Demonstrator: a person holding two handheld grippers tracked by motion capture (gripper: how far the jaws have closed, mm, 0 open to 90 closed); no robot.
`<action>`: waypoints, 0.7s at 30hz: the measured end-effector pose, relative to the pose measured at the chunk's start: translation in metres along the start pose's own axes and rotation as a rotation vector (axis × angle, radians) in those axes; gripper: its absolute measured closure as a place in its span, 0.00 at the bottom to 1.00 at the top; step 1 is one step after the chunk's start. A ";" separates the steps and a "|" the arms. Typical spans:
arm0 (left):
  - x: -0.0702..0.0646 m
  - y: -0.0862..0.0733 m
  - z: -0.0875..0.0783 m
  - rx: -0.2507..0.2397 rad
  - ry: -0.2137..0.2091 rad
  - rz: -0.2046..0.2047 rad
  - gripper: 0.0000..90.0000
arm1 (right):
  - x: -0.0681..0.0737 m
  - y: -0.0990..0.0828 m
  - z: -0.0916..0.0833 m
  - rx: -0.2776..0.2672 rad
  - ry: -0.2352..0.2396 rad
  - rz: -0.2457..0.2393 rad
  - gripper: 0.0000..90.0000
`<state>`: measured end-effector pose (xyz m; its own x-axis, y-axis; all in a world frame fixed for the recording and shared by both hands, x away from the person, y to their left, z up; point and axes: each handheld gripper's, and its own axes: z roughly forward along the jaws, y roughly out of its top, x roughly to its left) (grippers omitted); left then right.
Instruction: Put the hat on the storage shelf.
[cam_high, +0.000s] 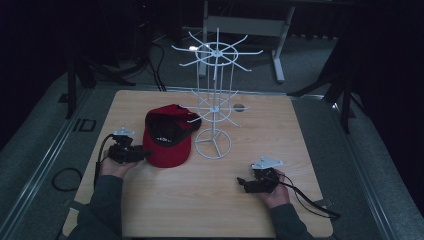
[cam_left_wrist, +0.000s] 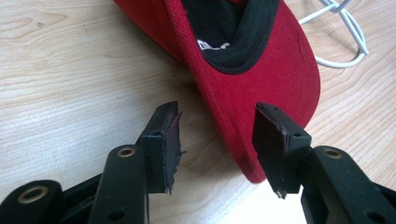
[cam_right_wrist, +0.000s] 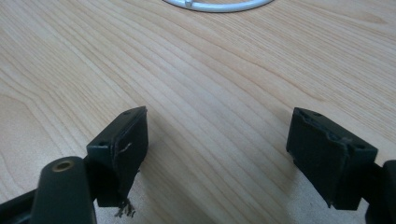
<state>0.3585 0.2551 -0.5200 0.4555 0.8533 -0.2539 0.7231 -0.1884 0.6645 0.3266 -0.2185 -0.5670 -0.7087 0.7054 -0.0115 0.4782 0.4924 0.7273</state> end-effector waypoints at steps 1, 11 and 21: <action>0.000 0.001 0.002 0.006 -0.003 -0.002 0.58 | 0.000 0.000 0.000 0.000 0.000 0.000 0.23; 0.005 0.009 0.021 0.051 -0.055 -0.031 0.59 | 0.000 0.000 0.000 0.000 0.000 0.001 0.23; 0.006 0.015 0.038 0.109 -0.092 -0.027 0.60 | 0.000 0.000 0.000 0.000 0.000 0.001 0.23</action>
<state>0.3914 0.2393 -0.5384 0.4772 0.8114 -0.3375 0.7857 -0.2219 0.5775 0.3265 -0.2185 -0.5670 -0.7083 0.7058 -0.0110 0.4788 0.4918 0.7272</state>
